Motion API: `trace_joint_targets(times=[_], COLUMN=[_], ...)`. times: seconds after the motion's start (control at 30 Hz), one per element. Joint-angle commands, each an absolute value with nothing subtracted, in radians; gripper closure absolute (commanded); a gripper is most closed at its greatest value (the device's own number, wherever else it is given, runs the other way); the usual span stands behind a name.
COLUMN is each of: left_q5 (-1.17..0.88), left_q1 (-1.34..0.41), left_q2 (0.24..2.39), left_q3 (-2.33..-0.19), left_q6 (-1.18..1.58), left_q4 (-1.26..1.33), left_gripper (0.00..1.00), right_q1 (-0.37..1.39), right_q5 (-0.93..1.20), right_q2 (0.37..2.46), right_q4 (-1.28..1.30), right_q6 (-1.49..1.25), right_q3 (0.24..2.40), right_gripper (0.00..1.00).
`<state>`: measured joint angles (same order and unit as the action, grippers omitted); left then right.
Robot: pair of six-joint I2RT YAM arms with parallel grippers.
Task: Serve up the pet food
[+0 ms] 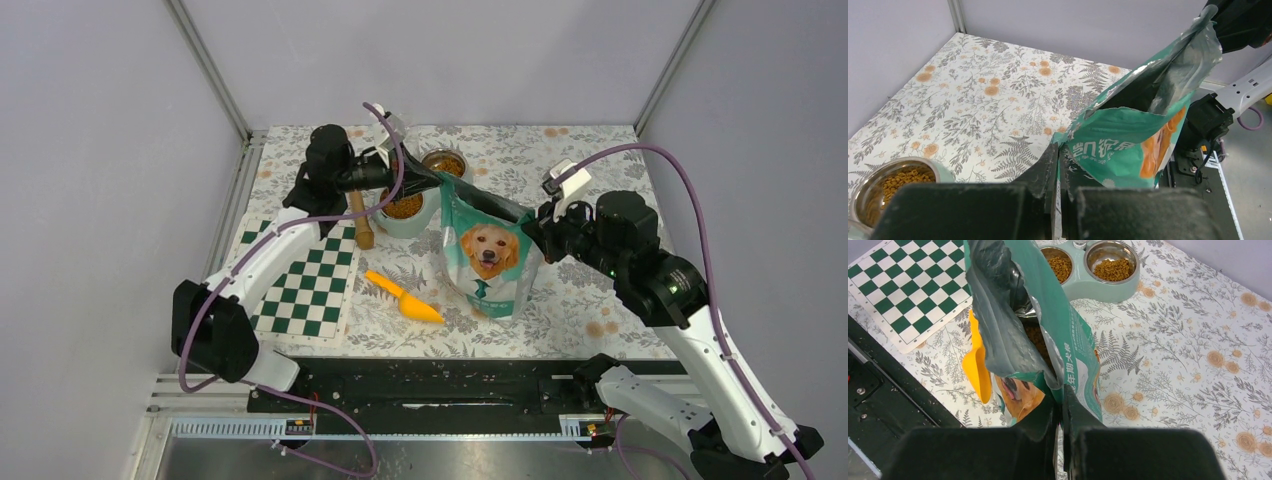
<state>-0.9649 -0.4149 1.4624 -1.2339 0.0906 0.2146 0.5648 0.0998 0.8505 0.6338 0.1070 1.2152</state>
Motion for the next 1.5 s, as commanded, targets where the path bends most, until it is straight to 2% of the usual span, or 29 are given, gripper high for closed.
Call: trace_joint_targets(times=[0.0,0.23,0.37,0.47,0.53,0.6,0.63,0.73,0.8,1.07,1.13,1.3,1.37,1.47], left_q5=[-0.837,-0.846,-0.927,-0.976,-0.980,-1.011,-1.026,-1.095,-1.132,-1.222,-1.253,-1.302,-1.287,-1.282], left_q1=[-0.350,-0.304,-0.304,-0.306,-0.314,-0.328,-0.337,-0.364,-0.379,-0.441,-0.446,-0.434,-0.432,-0.442], left_q2=[1.397,1.343,1.339,1.346,1.367,1.387,1.398,1.441,1.468,1.546,1.557,1.551,1.557,1.578], left_q3=[-1.230,-1.207,-1.212,-1.214,-1.227,-1.241,-1.248,-1.281,-1.299,-1.357,-1.361,-1.397,-1.428,-1.453], left_q6=[-0.018,-0.014,0.033,0.052,0.068,0.072,0.075,0.087,0.092,0.114,0.155,0.100,0.031,0.023], left_q4=[0.166,0.162,0.202,0.232,0.238,0.240,0.243,0.244,0.242,0.268,0.312,0.229,0.135,0.122], left_gripper=[1.00,1.00,1.00,0.99,0.81,0.54,0.48,0.36,0.33,0.29,0.28,0.27,0.27,0.27], right_q1=[0.537,0.509,0.490,0.476,0.477,0.477,0.477,0.477,0.477,0.477,0.476,0.476,0.476,0.477], right_q5=[0.072,0.018,0.055,0.161,0.220,0.267,0.291,0.327,0.341,0.406,0.419,0.371,0.365,0.376], right_q2=[0.821,0.836,0.869,0.870,0.855,0.842,0.833,0.813,0.811,0.828,0.835,0.863,0.870,0.884], right_q4=[0.531,0.505,0.480,0.476,0.467,0.478,0.486,0.511,0.548,0.643,0.653,0.646,0.629,0.621], right_q6=[0.133,0.178,0.233,0.308,0.333,0.359,0.379,0.407,0.421,0.377,0.374,0.376,0.375,0.375], right_q3=[1.313,1.349,1.378,1.364,1.340,1.323,1.315,1.286,1.285,1.261,1.257,1.254,1.250,1.260], right_gripper=[1.00,1.00,1.00,1.00,1.00,1.00,1.00,0.80,0.73,0.37,0.33,0.35,0.48,0.73])
